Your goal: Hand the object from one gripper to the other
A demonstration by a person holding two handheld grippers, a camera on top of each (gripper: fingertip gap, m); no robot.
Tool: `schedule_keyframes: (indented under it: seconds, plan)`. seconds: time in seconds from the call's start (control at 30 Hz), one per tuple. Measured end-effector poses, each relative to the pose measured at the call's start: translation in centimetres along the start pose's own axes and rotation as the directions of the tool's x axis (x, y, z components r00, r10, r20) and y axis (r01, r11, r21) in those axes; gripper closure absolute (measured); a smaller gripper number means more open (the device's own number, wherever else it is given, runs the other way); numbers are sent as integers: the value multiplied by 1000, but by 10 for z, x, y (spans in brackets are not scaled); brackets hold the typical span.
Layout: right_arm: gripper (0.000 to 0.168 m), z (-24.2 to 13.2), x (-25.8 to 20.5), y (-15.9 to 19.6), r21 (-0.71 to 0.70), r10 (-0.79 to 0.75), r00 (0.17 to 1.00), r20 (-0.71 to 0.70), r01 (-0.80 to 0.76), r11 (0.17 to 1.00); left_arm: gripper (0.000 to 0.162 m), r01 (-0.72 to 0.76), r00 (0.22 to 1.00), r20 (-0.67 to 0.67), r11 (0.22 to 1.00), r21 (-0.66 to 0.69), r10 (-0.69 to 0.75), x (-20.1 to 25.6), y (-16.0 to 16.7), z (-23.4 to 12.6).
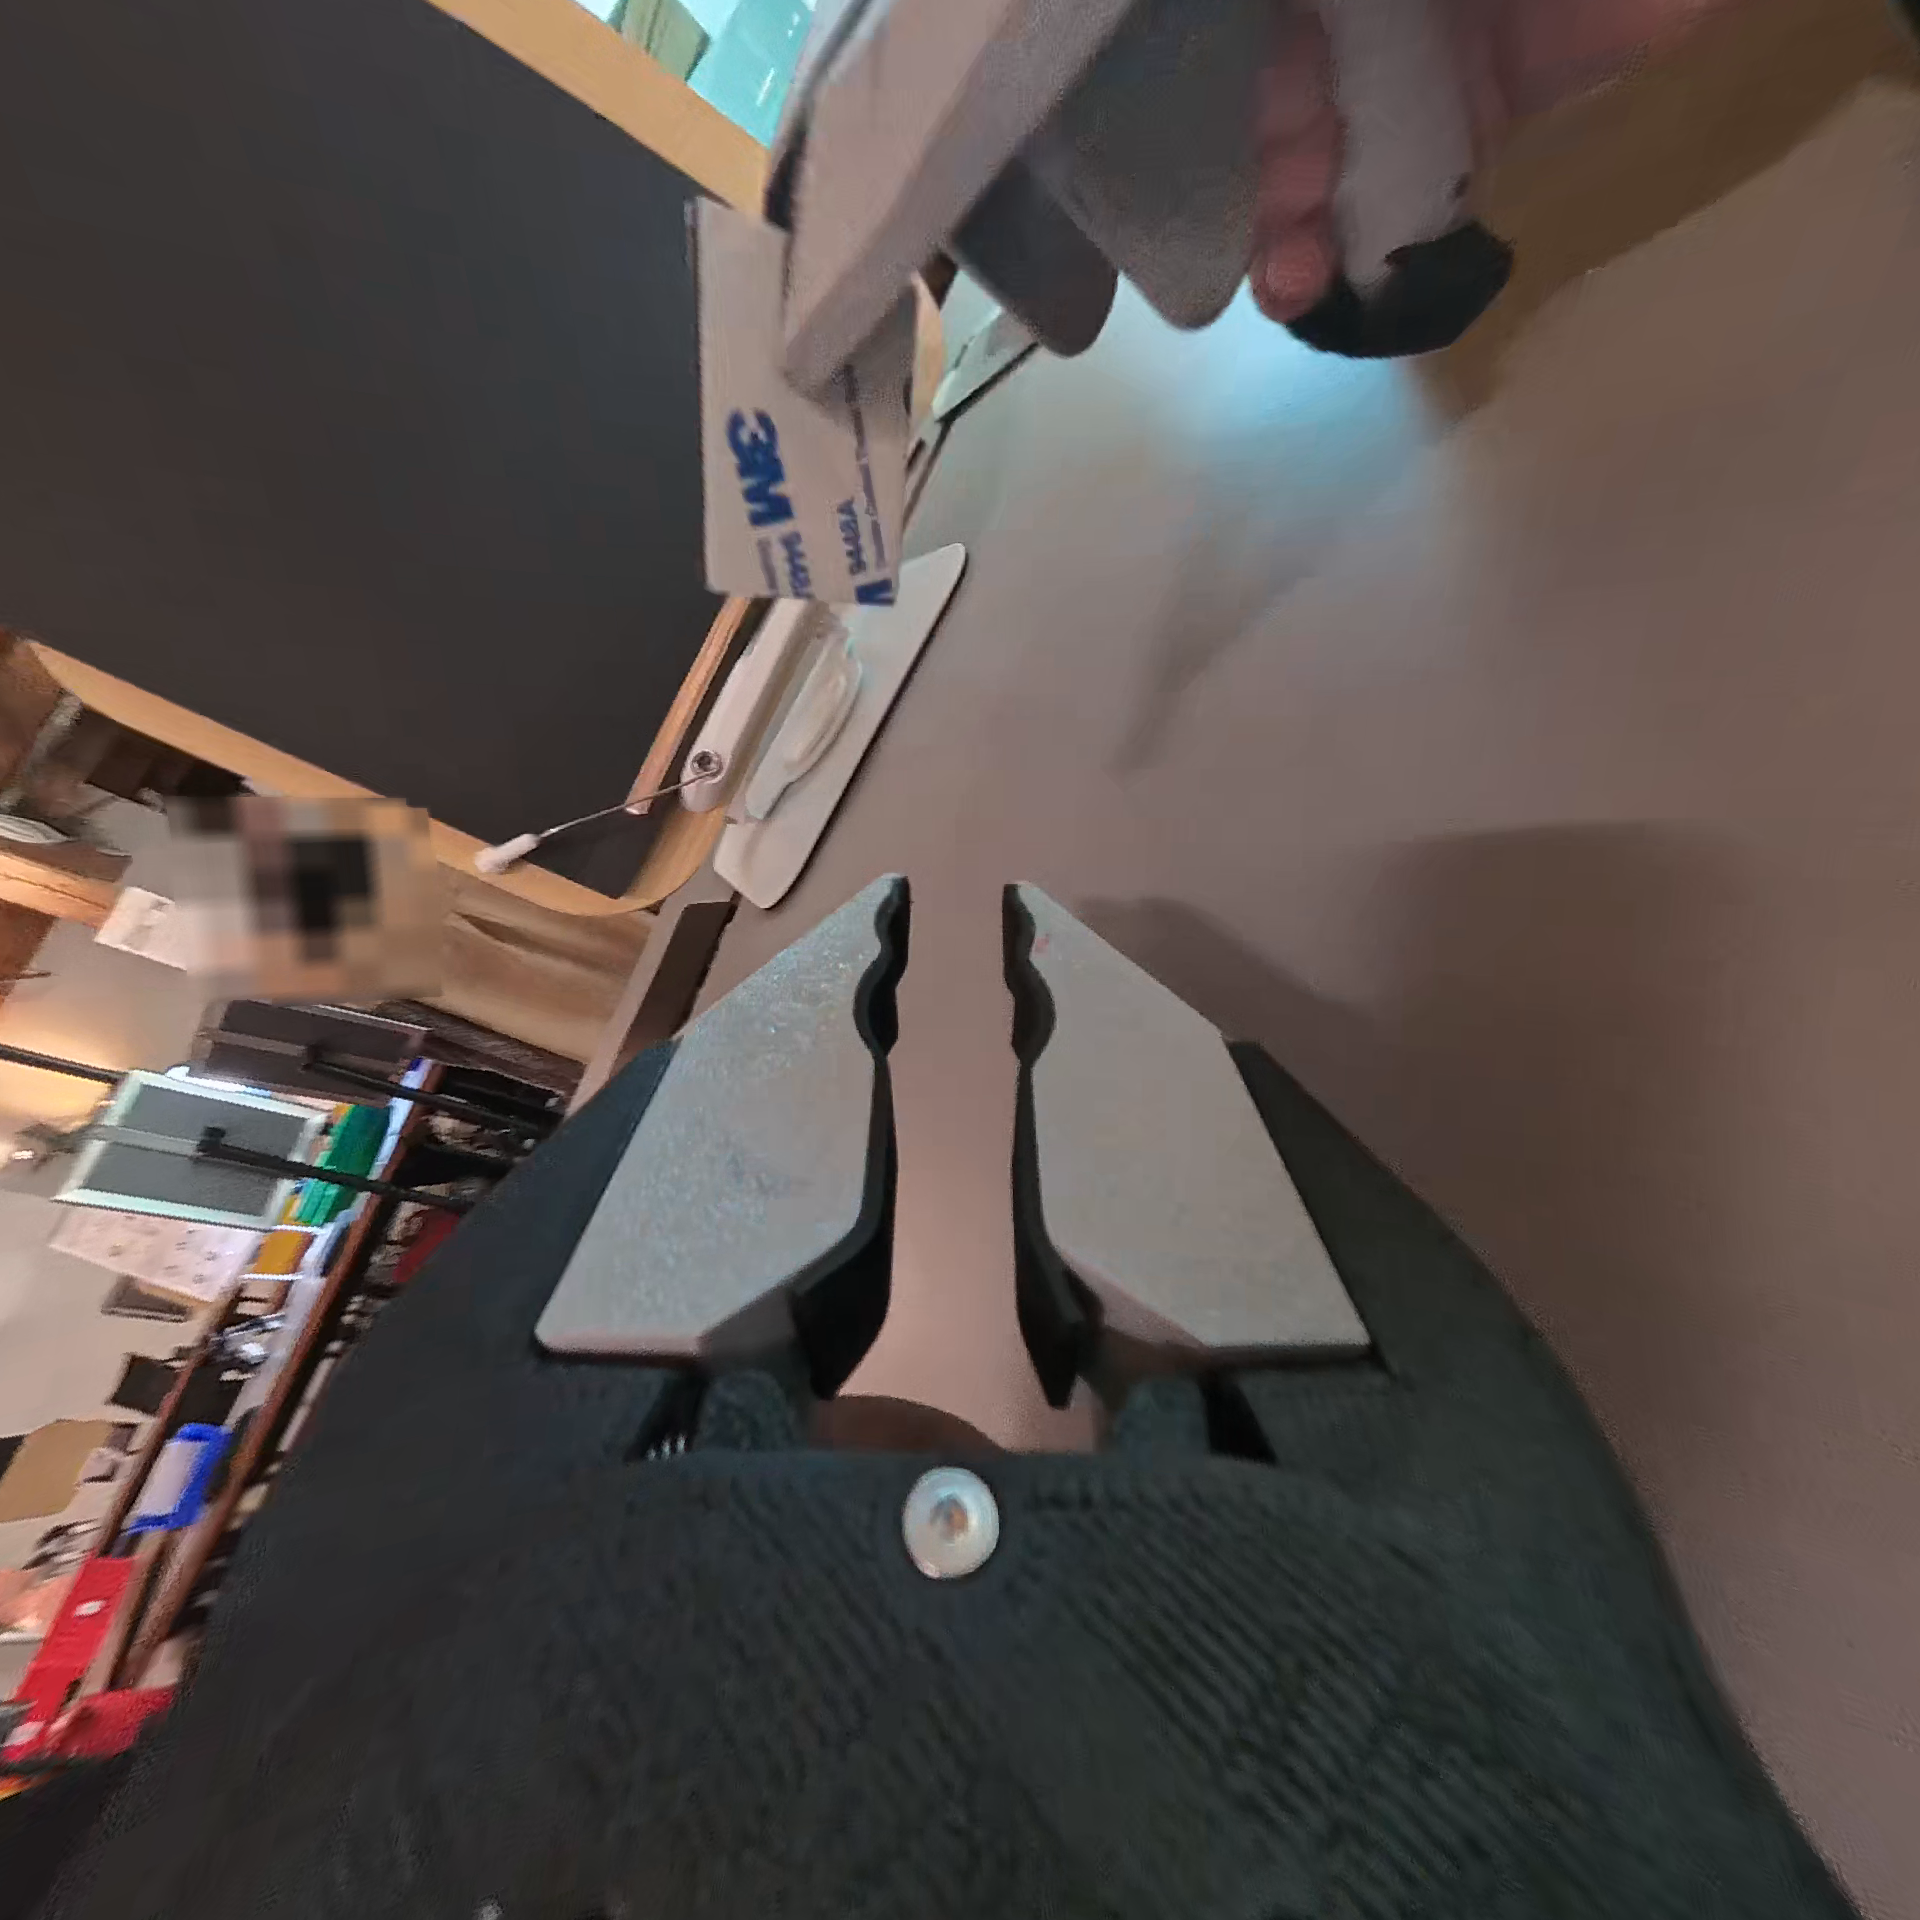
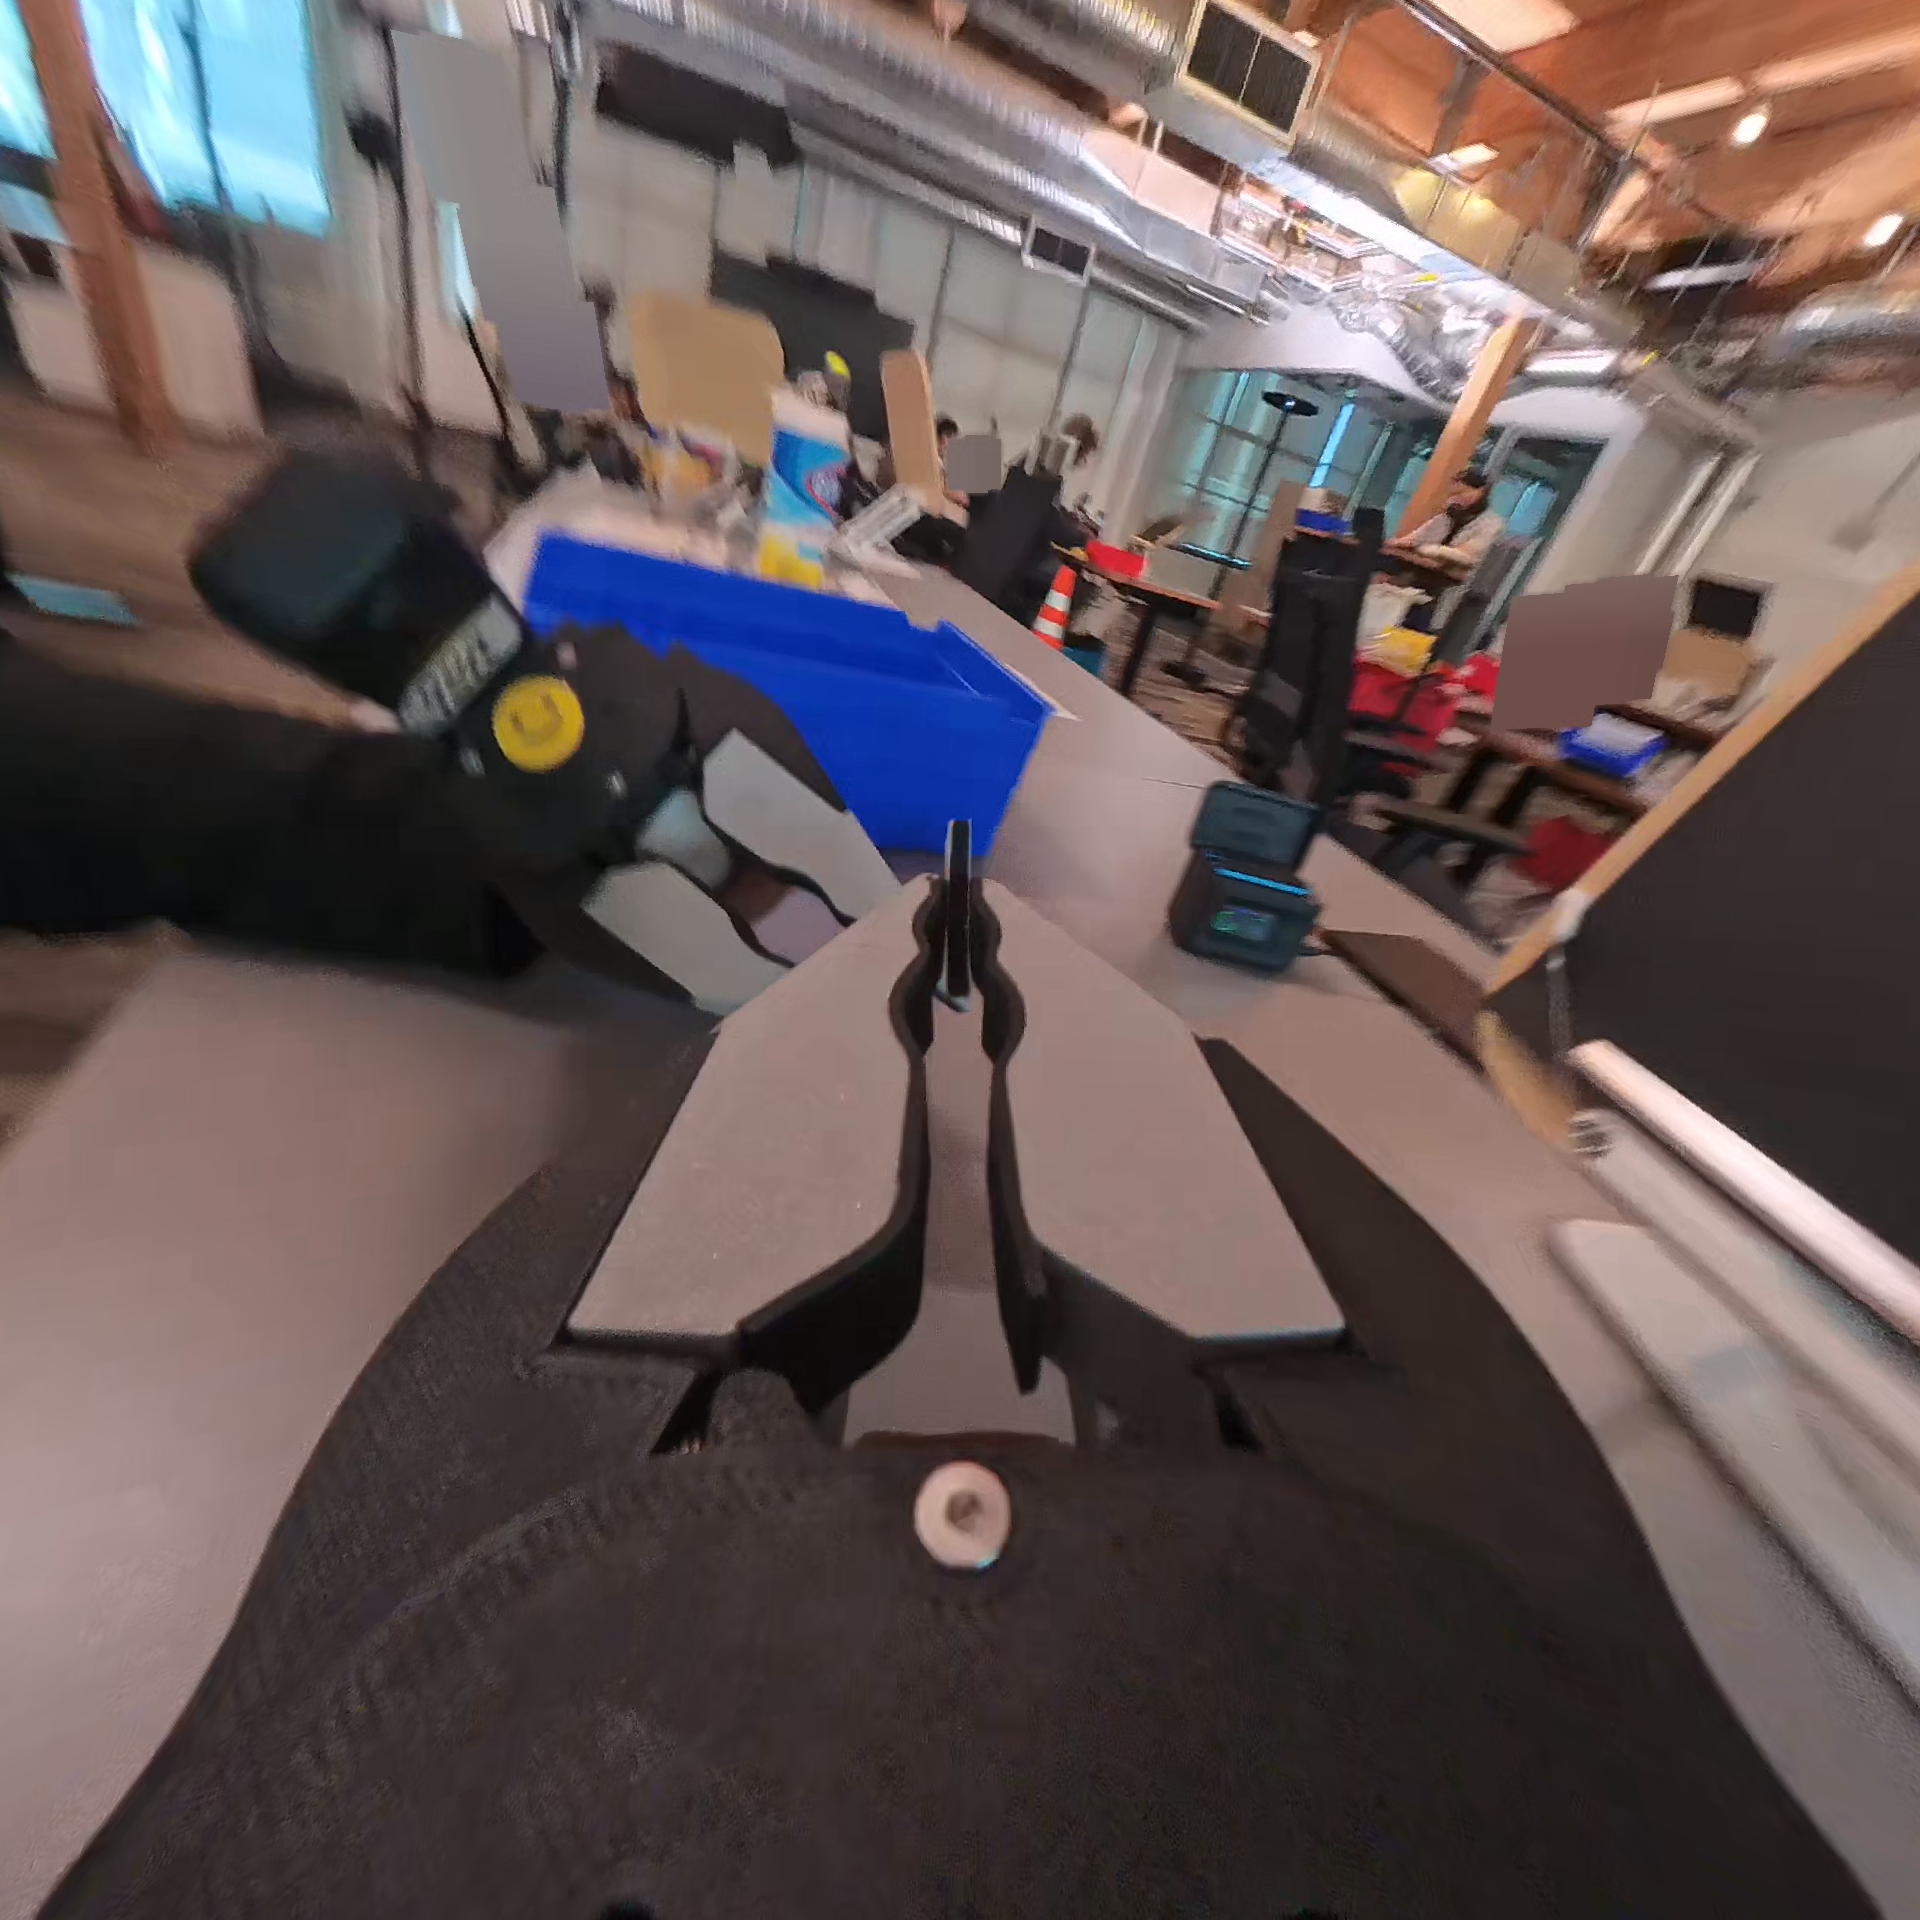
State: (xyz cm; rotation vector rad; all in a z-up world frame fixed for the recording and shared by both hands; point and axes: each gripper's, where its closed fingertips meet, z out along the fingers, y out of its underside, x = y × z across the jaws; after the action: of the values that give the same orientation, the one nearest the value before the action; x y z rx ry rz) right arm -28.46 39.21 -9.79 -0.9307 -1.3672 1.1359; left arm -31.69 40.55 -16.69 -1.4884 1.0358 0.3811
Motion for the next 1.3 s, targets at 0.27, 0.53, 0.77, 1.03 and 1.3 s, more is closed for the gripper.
schedule_keyframes:
  seconds: [0.27, 0.53, 0.77, 1.03, 1.3]
  plan:
    - [168, -5, 17, 16, -51, 682, 727, 80, -680, 731, 142, -239, 950, 206, 971, -11, 236, -18, -14, -5]
    - [168, -2, 12, 29, -136, 922, 353, 161, -917, 375, 139, -528, 796, 310, 847, -64, 520, -6, -33, -2]
    - [168, -3, 11, 34, -160, 958, 225, 179, -954, 254, 148, -576, 746, 344, 811, -96, 571, -8, -36, -3]
    - [168, -2, 8, 41, -188, 969, 179, 168, -960, 210, 141, -611, 726, 349, 789, -69, 593, 1, -43, -2]
    - [162, 0, 2, 47, -232, 954, 271, 131, -927, 295, 161, -375, 902, 242, 926, 33, 357, 5, -43, 0]
